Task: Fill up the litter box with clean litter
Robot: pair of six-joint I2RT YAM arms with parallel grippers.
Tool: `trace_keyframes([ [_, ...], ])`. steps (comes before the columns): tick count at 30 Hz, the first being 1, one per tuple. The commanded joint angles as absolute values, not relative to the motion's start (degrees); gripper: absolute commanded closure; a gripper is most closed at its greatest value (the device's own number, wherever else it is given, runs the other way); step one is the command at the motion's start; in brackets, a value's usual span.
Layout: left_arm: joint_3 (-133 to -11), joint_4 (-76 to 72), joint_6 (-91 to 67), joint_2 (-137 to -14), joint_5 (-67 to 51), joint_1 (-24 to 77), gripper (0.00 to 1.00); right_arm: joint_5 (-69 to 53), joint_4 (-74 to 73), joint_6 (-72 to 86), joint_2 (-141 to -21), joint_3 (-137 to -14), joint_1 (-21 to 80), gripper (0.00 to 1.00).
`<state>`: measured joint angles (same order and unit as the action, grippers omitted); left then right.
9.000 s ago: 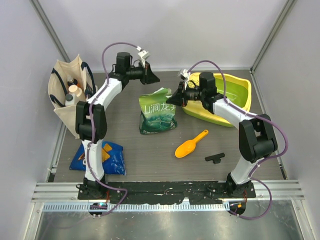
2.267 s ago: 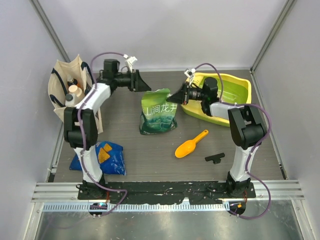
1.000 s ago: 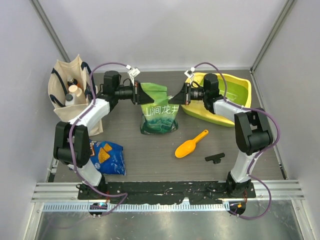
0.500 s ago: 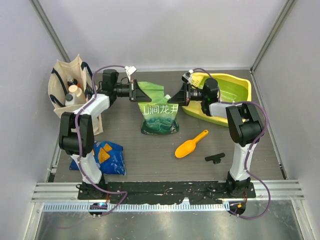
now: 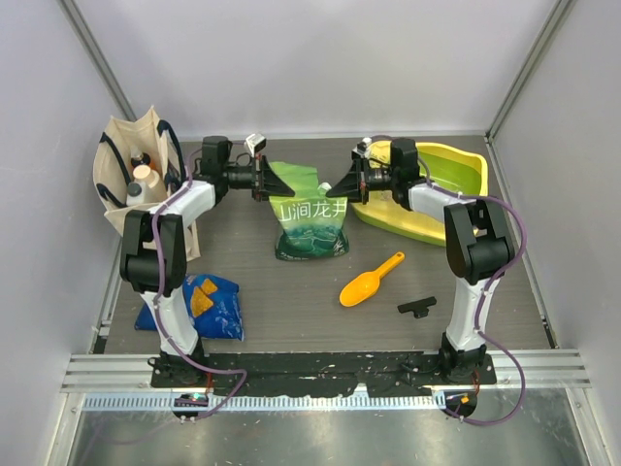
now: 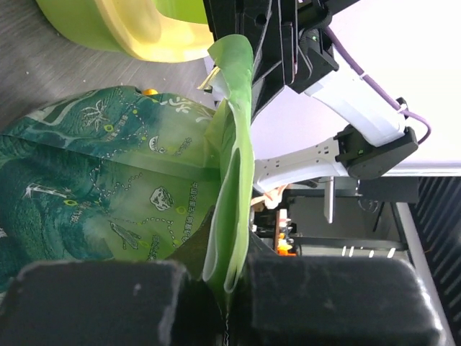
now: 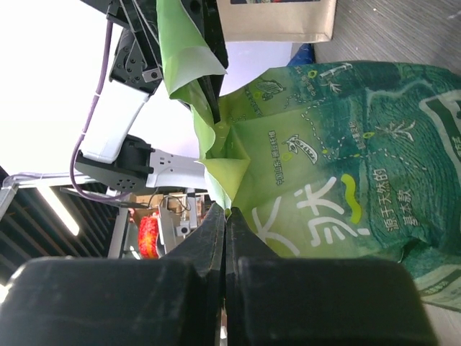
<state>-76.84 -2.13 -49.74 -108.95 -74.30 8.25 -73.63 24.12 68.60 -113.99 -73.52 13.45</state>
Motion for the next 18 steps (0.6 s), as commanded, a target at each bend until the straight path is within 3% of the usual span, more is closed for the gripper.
trace_keyframes([
  [1,-77.3,1.8,-55.0,-107.5,-74.6,3.3,1.00,-76.6,6.6,61.0,-109.5,-76.8,8.2,0.98],
  [5,-77.2,5.1,-55.3,-108.6,-76.3,3.3,1.00,-76.6,-4.5,57.6,-109.4,-77.5,8.0,0.98],
  [10,-77.0,6.0,-57.8,-109.5,-79.0,3.1,1.00,-83.4,1.8,60.8,-110.0,-76.4,7.7,0.99],
  [12,-78.8,10.3,-55.9,-111.6,-82.4,3.0,1.00,-87.5,-5.2,55.4,-111.9,-77.5,7.6,0.99],
  [14,-79.9,15.6,-53.0,-113.5,-84.0,3.0,1.00,-87.8,-21.3,45.6,-113.4,-82.1,7.4,0.98],
  [18,-79.3,20.4,-50.8,-112.8,-82.2,3.1,1.00,-84.7,-13.6,53.3,-112.6,-78.6,7.5,0.98],
])
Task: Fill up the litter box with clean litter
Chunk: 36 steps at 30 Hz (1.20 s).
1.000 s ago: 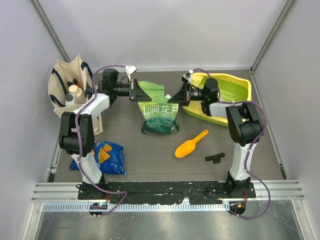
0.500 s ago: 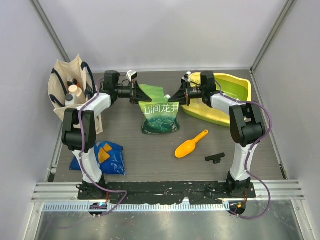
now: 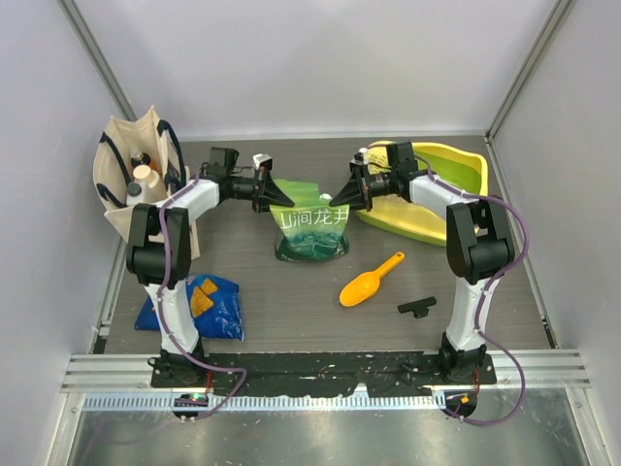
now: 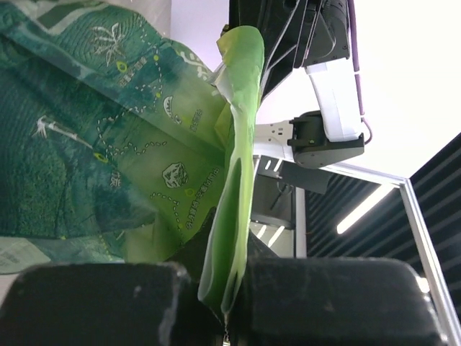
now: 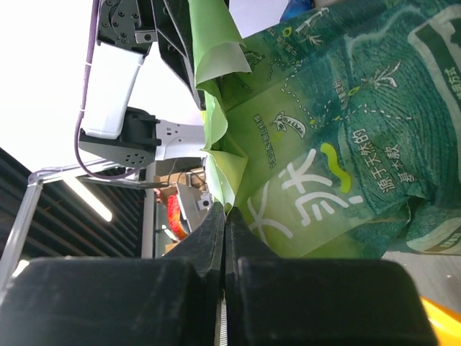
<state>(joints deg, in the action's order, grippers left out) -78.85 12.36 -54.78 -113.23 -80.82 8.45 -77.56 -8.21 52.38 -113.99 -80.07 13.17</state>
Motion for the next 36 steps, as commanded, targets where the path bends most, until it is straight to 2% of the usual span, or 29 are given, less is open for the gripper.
trace_keyframes([
  [1,-79.1,21.8,-50.5,-112.6,-81.0,3.2,1.00,-83.9,-13.6,54.9,-112.2,-78.7,7.5,0.98],
  [5,-78.9,25.3,-49.6,-112.0,-78.1,3.2,1.00,-81.9,-22.3,52.6,-110.8,-78.8,8.2,0.99],
  [7,-78.8,25.9,-49.3,-112.1,-77.7,3.1,0.94,-81.7,-22.8,53.3,-110.7,-79.1,8.2,0.99],
  [9,-78.8,23.1,-49.8,-111.7,-77.1,3.1,0.75,-81.6,-22.6,53.4,-110.8,-79.5,8.3,0.99],
  [12,-82.6,21.0,-49.7,-110.1,-74.2,2.8,0.59,-81.6,-22.2,53.7,-110.9,-79.9,8.3,0.99],
  [14,-88.1,27.9,-36.7,-108.7,-69.5,2.8,0.50,-81.5,-22.0,53.9,-111.2,-79.9,8.2,0.99],
  [17,-97.5,33.4,-19.7,-105.6,-64.4,2.9,0.44,-81.5,-21.5,53.9,-111.5,-79.9,8.4,0.99],
  [19,-99.0,34.6,-11.5,-103.0,-62.9,3.2,0.42,-81.6,-21.2,54.4,-111.7,-80.2,8.8,0.98],
  [20,-99.1,34.5,-2.2,-100.2,-62.8,3.7,0.39,-81.6,-20.7,54.4,-111.7,-80.4,8.8,0.98],
  [22,-98.9,34.6,6.8,-97.4,-60.7,6.1,0.39,-81.5,-20.6,54.7,-111.8,-80.5,8.9,0.99],
  [26,-99.1,43.1,36.6,-93.6,-56.9,13.3,0.39,-81.6,-20.4,54.8,-111.8,-80.5,9.1,0.99],
  [28,-98.4,47.8,45.5,-93.5,-52.9,18.0,0.42,-81.4,-20.2,54.9,-111.9,-80.5,9.1,0.99],
  [30,-95.6,46.1,54.4,-92.8,-50.7,20.8,0.44,-81.4,-19.8,55.1,-112.1,-80.4,9.2,0.99],
  [36,-92.0,41.1,64.4,-95.3,-46.1,26.9,0.48,-81.3,-19.2,55.6,-111.8,-80.4,9.8,0.98],
])
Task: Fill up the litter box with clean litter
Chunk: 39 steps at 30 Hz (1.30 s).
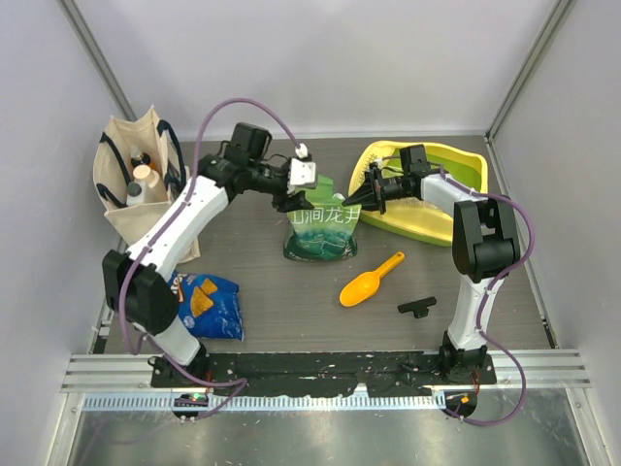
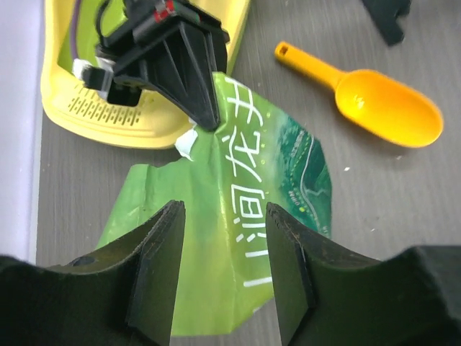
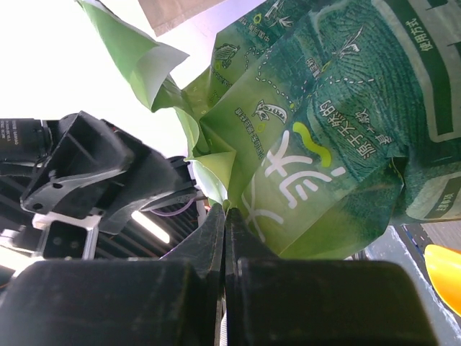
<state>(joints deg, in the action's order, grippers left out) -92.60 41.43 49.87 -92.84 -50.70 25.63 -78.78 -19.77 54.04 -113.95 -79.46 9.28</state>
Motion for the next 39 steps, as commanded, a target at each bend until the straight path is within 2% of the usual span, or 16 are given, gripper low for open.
trace_keyframes([
  [1,-92.6,41.1,64.7,-96.1,-46.0,27.2,0.50,-81.3,-19.1,55.6,-111.7,-80.3,9.8,0.98],
  [14,-93.2,41.7,66.9,-103.0,-42.5,31.1,0.56,-81.1,-17.8,56.4,-111.2,-79.2,9.8,0.99],
  [18,-94.3,41.8,64.4,-104.9,-42.3,31.5,0.58,-81.2,-17.9,56.3,-111.5,-79.5,9.9,0.99],
  [21,-94.8,39.0,58.9,-105.6,-42.3,31.5,0.63,-81.3,-17.8,56.4,-111.7,-79.8,9.8,0.98],
  [26,-97.0,42.5,58.8,-107.2,-43.6,31.6,0.66,-81.4,-17.7,56.5,-111.8,-80.2,9.8,0.98],
  [33,-101.9,52.6,60.6,-109.9,-44.4,31.6,0.91,-81.1,-17.3,56.4,-112.5,-80.2,9.1,0.99],
  [36,-102.0,54.1,60.0,-110.0,-44.5,31.5,0.97,-81.1,-17.1,56.1,-112.6,-80.5,8.8,0.98],
  [38,-101.4,53.2,58.5,-109.4,-44.6,31.4,0.90,-81.1,-17.1,56.0,-112.5,-80.7,8.8,0.98],
  [39,-99.5,52.0,57.7,-108.9,-44.6,31.5,0.70,-81.1,-17.1,55.8,-112.4,-80.6,8.8,0.98],
])
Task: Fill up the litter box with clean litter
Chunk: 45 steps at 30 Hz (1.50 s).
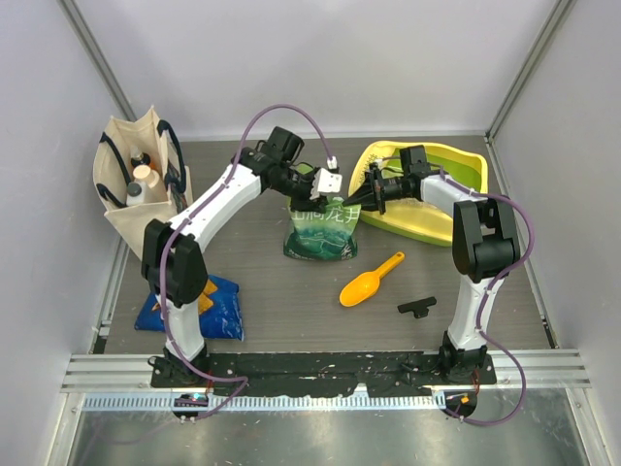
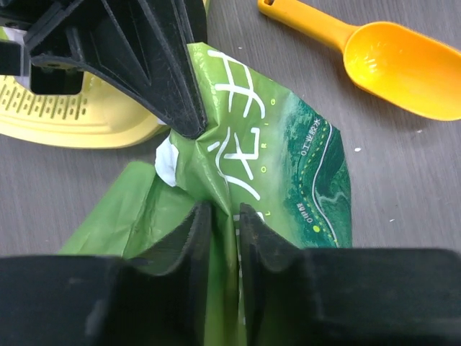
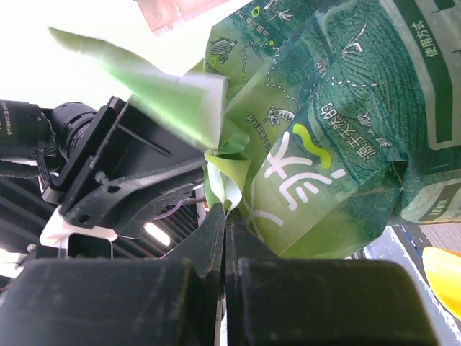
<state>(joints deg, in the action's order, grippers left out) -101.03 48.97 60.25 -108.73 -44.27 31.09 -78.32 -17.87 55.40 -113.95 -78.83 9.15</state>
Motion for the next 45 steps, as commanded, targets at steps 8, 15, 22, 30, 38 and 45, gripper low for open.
trace_keyframes([
  [8,-90.8,37.6,63.2,-103.8,-40.4,31.5,0.45,-81.5,-17.2,55.6,-111.8,-80.2,8.8,0.99],
  [15,-99.4,50.6,66.6,-109.7,-37.4,31.0,0.50,-81.5,-17.0,55.8,-111.5,-80.0,8.9,0.99],
  [22,-114.2,68.6,60.4,-119.3,-47.8,29.9,0.63,-81.6,-15.9,56.2,-111.3,-79.7,8.9,0.99],
  [30,-111.8,59.4,42.1,-117.9,-52.7,28.7,0.79,-81.2,-15.4,56.0,-111.1,-79.6,8.8,0.99],
  [38,-99.5,39.8,22.8,-111.4,-55.2,26.9,1.00,-80.5,-9.9,55.3,-111.0,-80.7,5.6,0.86],
  [45,-98.0,39.1,21.5,-111.4,-58.8,26.7,1.00,-75.4,-9.0,42.9,-110.8,-91.9,-1.5,0.49],
])
